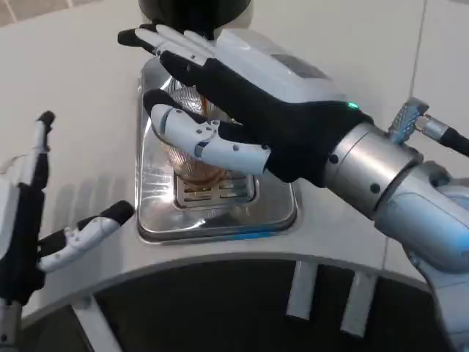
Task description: Grasp the cup under the faucet to collect the drink, then remove the cup.
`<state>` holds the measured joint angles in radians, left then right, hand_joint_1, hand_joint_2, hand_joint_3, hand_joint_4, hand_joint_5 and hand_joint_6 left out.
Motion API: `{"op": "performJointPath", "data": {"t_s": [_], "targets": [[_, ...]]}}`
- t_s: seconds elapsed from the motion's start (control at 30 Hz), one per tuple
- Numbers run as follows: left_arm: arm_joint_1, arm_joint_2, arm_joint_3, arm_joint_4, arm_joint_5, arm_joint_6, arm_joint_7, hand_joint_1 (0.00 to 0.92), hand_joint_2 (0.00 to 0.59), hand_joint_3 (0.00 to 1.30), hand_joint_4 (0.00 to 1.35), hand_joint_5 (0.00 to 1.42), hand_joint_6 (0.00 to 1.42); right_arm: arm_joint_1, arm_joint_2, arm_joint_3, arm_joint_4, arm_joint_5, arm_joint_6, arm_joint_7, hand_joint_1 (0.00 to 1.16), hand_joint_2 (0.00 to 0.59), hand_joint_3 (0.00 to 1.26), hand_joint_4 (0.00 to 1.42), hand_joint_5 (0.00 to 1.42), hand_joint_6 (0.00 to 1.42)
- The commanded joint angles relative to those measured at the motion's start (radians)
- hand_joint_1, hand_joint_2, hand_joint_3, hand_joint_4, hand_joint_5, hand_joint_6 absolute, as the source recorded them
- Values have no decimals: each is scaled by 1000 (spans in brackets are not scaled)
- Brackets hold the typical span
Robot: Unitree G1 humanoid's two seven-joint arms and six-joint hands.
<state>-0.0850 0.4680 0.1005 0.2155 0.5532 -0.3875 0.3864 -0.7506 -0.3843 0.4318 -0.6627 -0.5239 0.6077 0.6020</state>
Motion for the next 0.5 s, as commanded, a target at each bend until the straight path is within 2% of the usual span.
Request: {"op": "performJointPath", "data": {"t_s": [0.03,0.2,0.5], "targets": [[-26,-17,-26,26,-11,9,-12,114,25,5,0,167,146,21,8,18,7,4,14,37,0,586,63,0,0,0],[-61,-27,-43,54,-33,0,-27,159,26,0,0,167,152,22,13,19,2,-2,24,42,0,585,63,0,0,0],[-110,-42,-79,100,-47,0,-38,185,32,3,0,167,164,21,27,18,4,-11,33,49,0,582,64,0,0,0]]}}
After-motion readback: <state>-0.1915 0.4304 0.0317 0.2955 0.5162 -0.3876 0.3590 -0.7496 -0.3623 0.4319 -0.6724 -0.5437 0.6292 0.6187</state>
